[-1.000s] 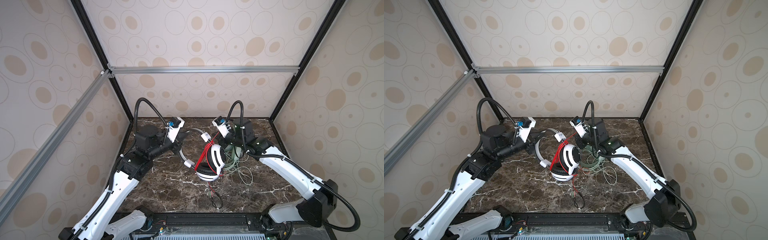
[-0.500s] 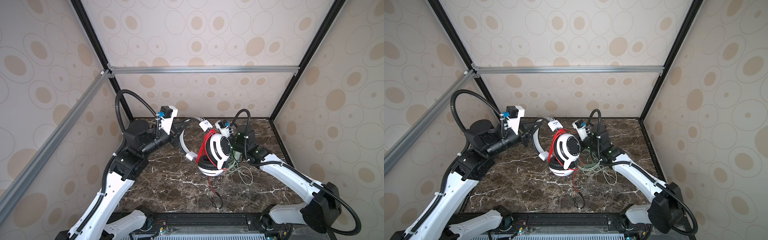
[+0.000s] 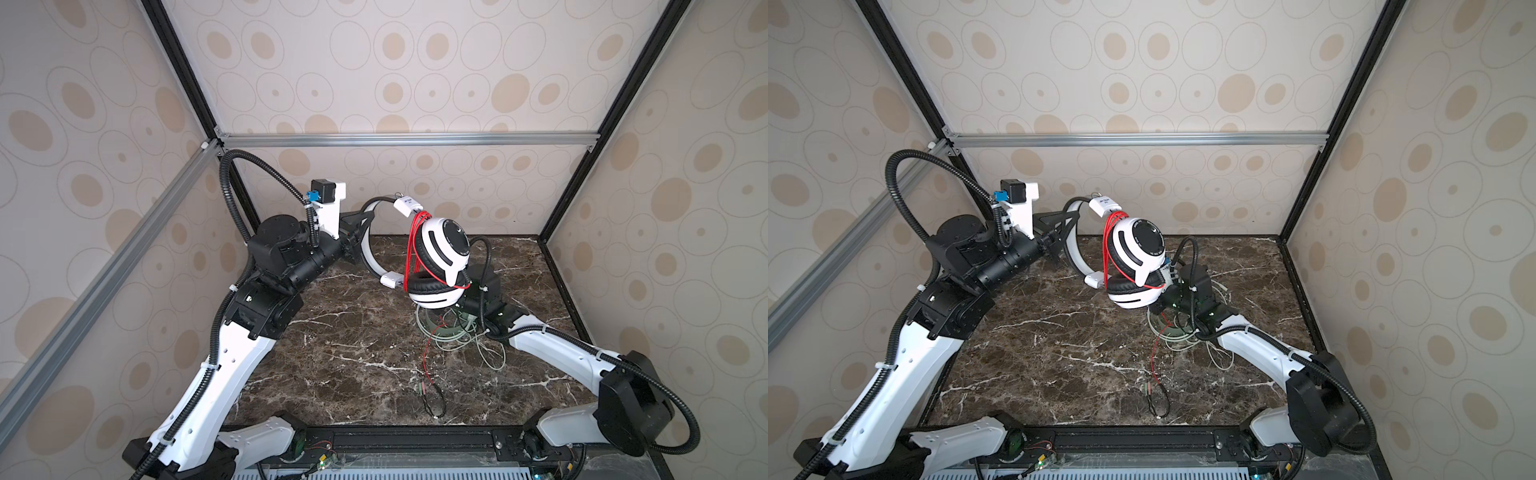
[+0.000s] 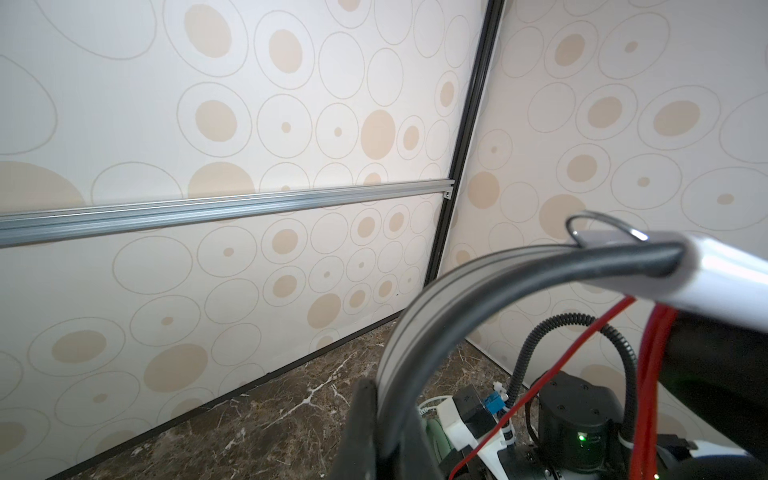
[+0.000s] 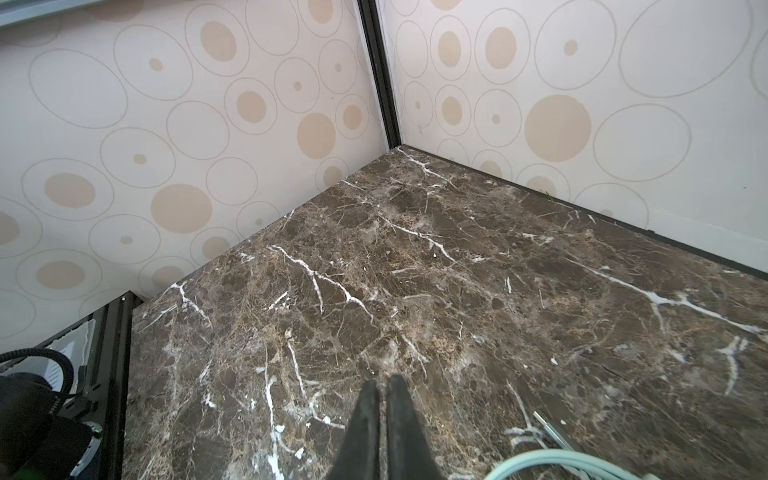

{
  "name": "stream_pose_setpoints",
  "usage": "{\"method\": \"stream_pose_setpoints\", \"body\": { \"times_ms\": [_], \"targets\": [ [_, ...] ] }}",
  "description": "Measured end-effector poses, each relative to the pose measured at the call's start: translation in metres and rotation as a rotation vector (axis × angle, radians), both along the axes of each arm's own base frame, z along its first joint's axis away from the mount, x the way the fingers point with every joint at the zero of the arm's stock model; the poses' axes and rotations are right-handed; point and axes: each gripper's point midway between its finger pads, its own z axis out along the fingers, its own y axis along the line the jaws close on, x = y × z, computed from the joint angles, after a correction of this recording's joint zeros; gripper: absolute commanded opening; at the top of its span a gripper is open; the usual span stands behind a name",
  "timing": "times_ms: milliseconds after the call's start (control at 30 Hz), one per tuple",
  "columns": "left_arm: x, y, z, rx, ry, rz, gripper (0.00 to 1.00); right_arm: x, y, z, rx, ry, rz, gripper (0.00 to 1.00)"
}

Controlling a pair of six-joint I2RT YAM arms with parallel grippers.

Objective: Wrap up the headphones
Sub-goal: 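Lift the white headset high with the left gripper while right pulls the cable around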

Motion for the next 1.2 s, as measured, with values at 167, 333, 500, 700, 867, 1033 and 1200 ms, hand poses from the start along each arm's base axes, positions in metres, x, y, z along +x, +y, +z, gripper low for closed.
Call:
{"method": "stream_pose_setpoints", "body": {
  "times_ms": [167, 333, 500, 700, 867, 1033, 1200],
  "targets": [
    [0.01, -0.001, 0.004, -0.031, 0.022, 0.019, 0.0, 0.002, 0.005, -0.029, 0.008, 0.053, 0.007, 0.08],
    [0.018, -0.003, 0.008, -0.049, 0.032, 0.034, 0.0, 0.002, 0.009, -0.051, 0.009, 0.098, 0.01, 0.08],
    [0.028, -0.002, 0.007, -0.063, 0.048, 0.067, 0.0, -0.001, 0.007, -0.065, 0.013, 0.123, 0.007, 0.06],
    [0.049, 0.007, -0.001, -0.078, 0.081, 0.148, 0.0, -0.007, 0.005, -0.077, 0.019, 0.149, -0.003, 0.04],
    [0.066, 0.022, -0.004, -0.11, 0.093, 0.226, 0.0, -0.01, 0.002, -0.085, 0.035, 0.168, -0.026, 0.03],
    [0.075, 0.034, -0.005, -0.16, 0.091, 0.281, 0.0, -0.008, -0.001, -0.084, 0.069, 0.172, -0.056, 0.0],
    [0.082, 0.04, -0.013, -0.197, 0.108, 0.326, 0.0, -0.006, -0.006, -0.089, 0.067, 0.179, -0.109, 0.0]
  ]
}}
